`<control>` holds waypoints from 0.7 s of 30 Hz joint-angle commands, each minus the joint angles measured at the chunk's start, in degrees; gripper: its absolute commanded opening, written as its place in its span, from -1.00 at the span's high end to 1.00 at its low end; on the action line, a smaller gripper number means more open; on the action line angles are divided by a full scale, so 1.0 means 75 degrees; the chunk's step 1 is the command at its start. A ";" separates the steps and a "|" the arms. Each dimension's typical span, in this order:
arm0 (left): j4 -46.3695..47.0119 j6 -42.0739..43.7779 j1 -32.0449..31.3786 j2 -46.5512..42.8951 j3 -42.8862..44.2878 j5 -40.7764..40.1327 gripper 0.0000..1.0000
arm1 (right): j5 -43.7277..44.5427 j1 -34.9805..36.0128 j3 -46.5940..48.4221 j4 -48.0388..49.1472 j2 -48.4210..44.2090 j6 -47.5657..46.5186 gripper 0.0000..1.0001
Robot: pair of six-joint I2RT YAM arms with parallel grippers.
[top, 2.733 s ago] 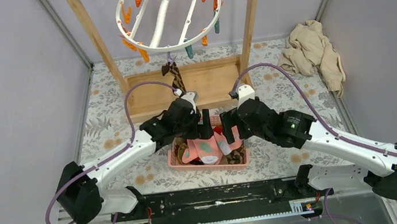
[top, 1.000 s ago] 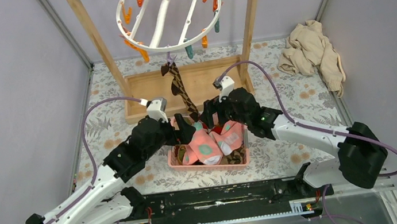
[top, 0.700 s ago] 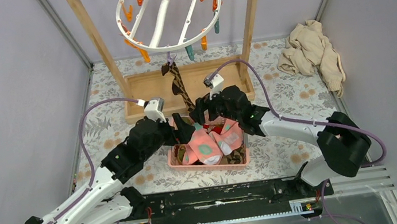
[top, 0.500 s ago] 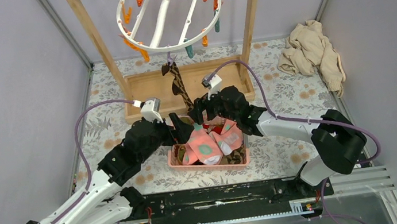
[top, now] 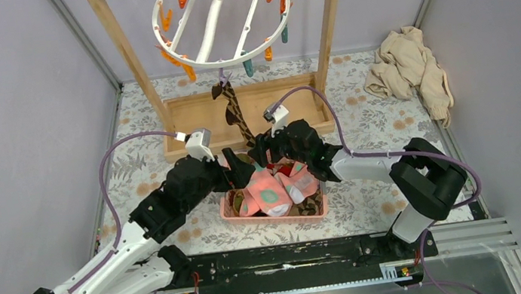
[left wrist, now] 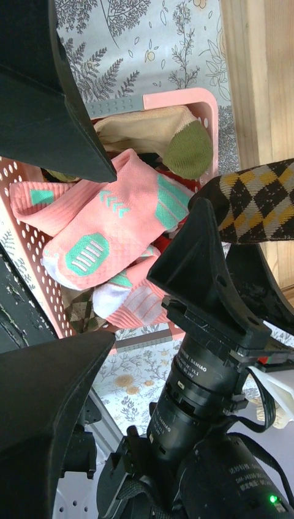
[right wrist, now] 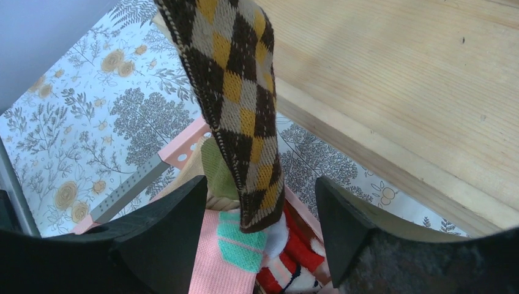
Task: Remove the socks clipped to the hanger
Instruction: Remove the sock from the hanger.
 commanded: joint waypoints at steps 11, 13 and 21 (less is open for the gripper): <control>-0.0027 -0.0242 -0.0020 -0.0612 -0.0267 0.0021 -0.97 | -0.0436 -0.0024 0.0476 0.0190 -0.0236 0.0125 0.28; -0.0013 -0.0232 -0.0018 -0.0586 -0.0277 0.0029 -0.97 | -0.0401 -0.0028 0.0500 0.0008 -0.0401 0.0096 0.55; 0.0054 -0.0174 -0.0022 -0.0573 -0.0349 0.0041 -0.97 | -0.0413 -0.0023 0.0482 -0.0592 -0.1272 0.0046 0.69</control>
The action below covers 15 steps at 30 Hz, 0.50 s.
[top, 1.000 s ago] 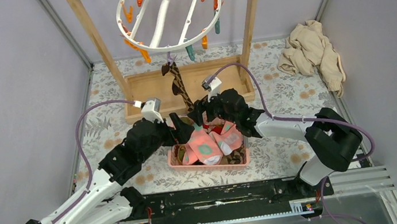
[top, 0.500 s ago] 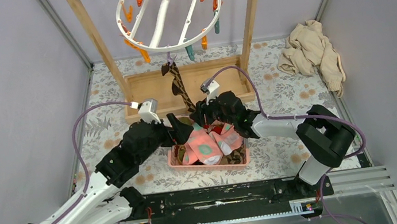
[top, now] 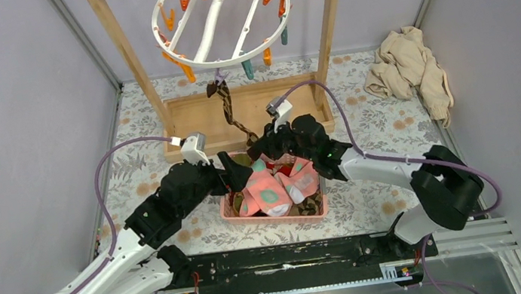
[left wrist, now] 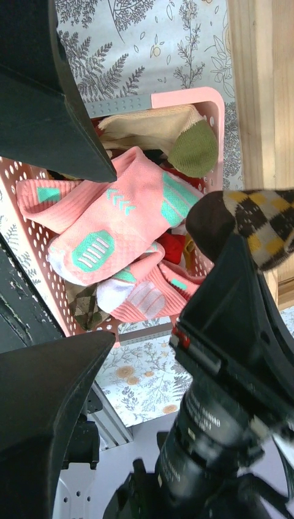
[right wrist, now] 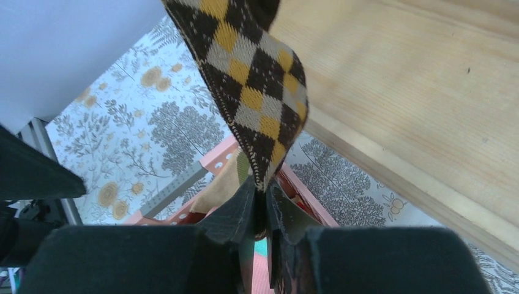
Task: Remove the socks clipped to the hanger
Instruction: Remove the sock from the hanger.
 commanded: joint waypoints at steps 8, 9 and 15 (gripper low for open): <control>0.0131 0.0080 -0.0022 0.0020 -0.0074 -0.0068 -0.97 | -0.0153 -0.0024 0.0317 -0.1014 -0.1722 -0.0005 0.79; 0.0144 0.0092 -0.0019 0.0031 -0.0070 -0.0078 -0.97 | -0.0214 -0.0017 0.0322 -0.1157 -0.1861 0.0022 0.80; 0.0211 0.0140 -0.0022 0.0175 -0.0033 -0.0070 -0.97 | -0.0501 -0.0017 0.0170 -0.2033 -0.2766 0.0262 0.81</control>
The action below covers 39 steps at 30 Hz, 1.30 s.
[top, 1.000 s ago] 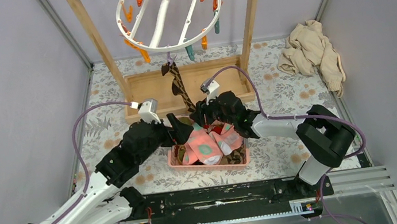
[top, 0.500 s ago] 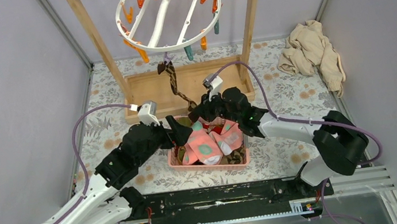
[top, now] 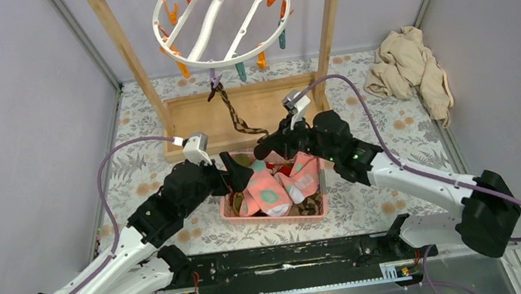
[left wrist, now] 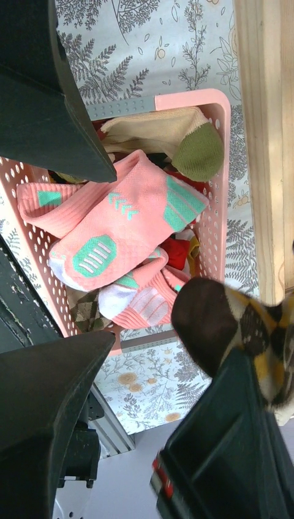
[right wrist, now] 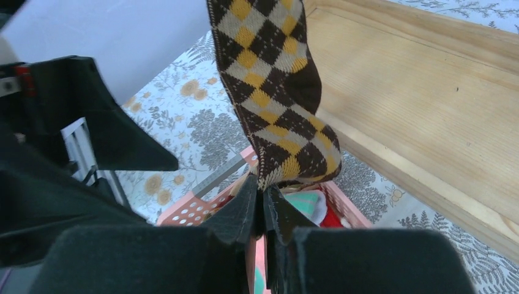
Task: Remove the socks clipped to the hanger
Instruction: Remove the sock from the hanger.
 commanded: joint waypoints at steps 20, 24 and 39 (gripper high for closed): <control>0.0122 0.0234 -0.0022 0.0066 0.0108 -0.0235 -0.97 | -0.0385 -0.0016 0.0448 -0.2475 -0.2589 0.0297 0.93; 0.0225 0.0164 -0.0018 0.0130 0.0041 -0.0214 -0.97 | -0.0387 -0.0019 0.0416 -0.2484 -0.2598 0.0282 0.99; 0.0677 0.0006 -0.0010 0.0308 -0.0051 -0.0182 -0.97 | -0.0295 -0.0016 0.0405 -0.2486 -0.2637 0.0208 1.00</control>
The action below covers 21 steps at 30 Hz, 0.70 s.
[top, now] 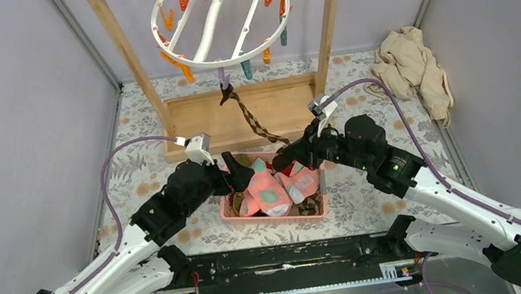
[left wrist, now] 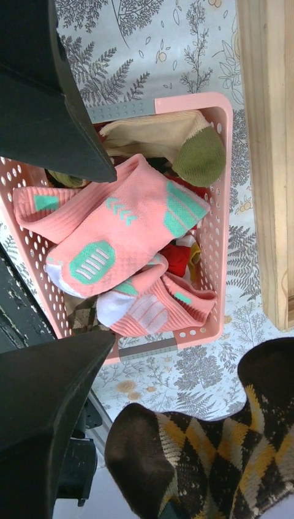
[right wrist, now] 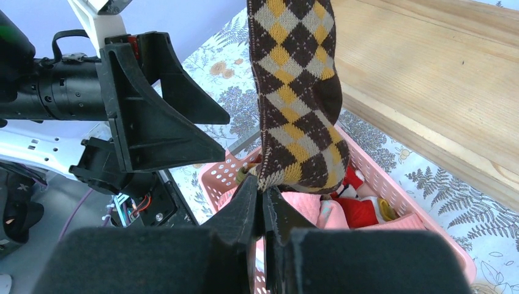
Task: Remove the socks clipped to the hanger
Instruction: Remove the sock from the hanger.
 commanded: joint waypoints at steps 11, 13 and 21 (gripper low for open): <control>0.0785 0.0756 -0.0013 0.0657 0.0889 -0.0541 -0.97 | 0.0127 -0.0016 0.0083 0.0197 -0.0199 0.0079 1.00; 0.0904 0.1014 -0.0007 0.0747 0.1049 -0.0661 -0.97 | 0.0105 -0.0016 0.0069 0.0197 -0.0185 0.0080 1.00; 0.1743 0.2312 -0.0014 0.1354 0.1840 -0.1119 -0.97 | 0.0144 -0.0016 -0.0064 0.0219 -0.0319 0.0190 1.00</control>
